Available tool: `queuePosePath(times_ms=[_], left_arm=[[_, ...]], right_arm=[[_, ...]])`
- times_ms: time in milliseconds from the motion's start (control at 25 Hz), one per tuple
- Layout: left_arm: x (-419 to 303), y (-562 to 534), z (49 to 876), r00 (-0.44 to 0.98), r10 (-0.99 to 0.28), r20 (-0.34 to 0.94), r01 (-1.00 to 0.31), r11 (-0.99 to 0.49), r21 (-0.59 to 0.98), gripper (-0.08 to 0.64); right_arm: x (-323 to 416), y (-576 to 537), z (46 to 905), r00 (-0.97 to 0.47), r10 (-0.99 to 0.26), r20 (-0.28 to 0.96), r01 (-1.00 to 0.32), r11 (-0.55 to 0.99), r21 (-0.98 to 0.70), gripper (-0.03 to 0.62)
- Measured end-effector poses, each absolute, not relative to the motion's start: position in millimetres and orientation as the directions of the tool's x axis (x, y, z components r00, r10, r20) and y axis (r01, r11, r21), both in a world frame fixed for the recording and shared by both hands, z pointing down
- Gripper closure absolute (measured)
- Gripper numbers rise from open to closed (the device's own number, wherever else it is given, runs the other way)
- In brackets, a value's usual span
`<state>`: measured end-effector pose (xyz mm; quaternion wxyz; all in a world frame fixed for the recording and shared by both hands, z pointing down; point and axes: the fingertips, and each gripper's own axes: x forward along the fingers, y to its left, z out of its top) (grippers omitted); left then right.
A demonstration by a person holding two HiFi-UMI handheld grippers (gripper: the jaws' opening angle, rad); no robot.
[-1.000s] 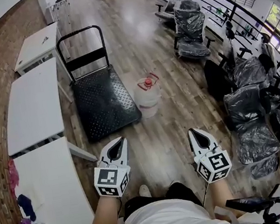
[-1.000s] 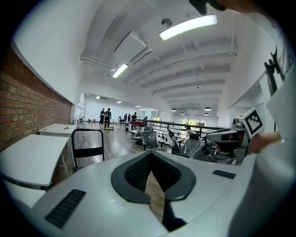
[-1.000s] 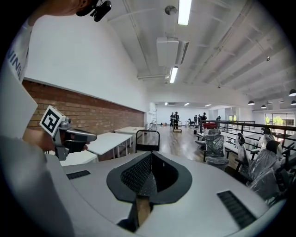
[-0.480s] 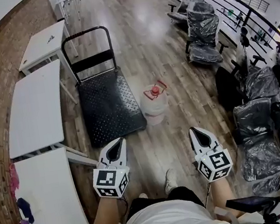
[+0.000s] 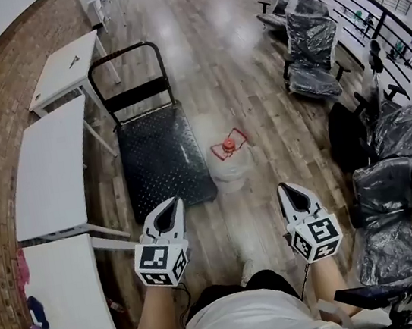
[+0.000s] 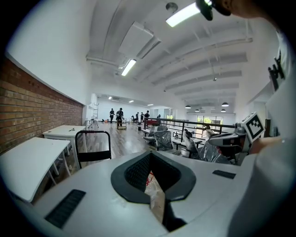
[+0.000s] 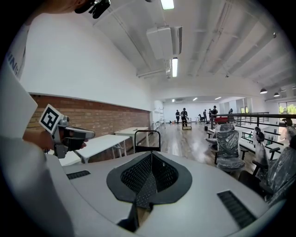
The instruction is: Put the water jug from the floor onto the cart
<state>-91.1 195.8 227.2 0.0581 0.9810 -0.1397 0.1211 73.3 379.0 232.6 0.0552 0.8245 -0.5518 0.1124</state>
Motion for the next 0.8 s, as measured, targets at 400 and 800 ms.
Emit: queuePosePath(times_ms=[400,800], left_arm=[[-27.7,180.3,236.3,0.908,-0.315,0.277,-0.352,-0.931,0.095,0.558],[25.8,113.7,246.8,0.924,-0.264,0.277,-0.304,-0.946,0.11,0.558]], right_arm=[[148.4,362.6,246.9,0.305,-0.908,0.286,-0.941,-0.333,-0.056,0.588],[176.1,305.2,253.2,0.321,-0.9,0.295,-0.936,-0.349,-0.046,0.588]])
